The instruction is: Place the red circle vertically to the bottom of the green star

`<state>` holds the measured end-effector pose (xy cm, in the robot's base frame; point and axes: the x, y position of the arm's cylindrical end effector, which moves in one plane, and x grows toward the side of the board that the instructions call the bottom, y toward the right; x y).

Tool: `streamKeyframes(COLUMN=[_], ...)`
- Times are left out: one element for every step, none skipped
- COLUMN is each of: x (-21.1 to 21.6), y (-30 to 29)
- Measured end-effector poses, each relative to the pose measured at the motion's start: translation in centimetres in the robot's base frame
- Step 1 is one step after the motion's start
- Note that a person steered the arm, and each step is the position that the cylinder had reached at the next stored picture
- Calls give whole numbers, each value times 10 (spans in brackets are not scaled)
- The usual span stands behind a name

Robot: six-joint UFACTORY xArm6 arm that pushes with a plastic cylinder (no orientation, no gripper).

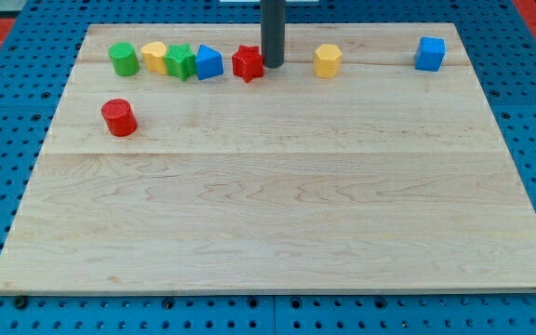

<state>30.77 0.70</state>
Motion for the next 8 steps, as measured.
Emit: streamKeyframes(x=[71, 122, 162, 143, 83, 61, 61, 67], y=[7, -46, -131, -230, -255, -210, -129, -158])
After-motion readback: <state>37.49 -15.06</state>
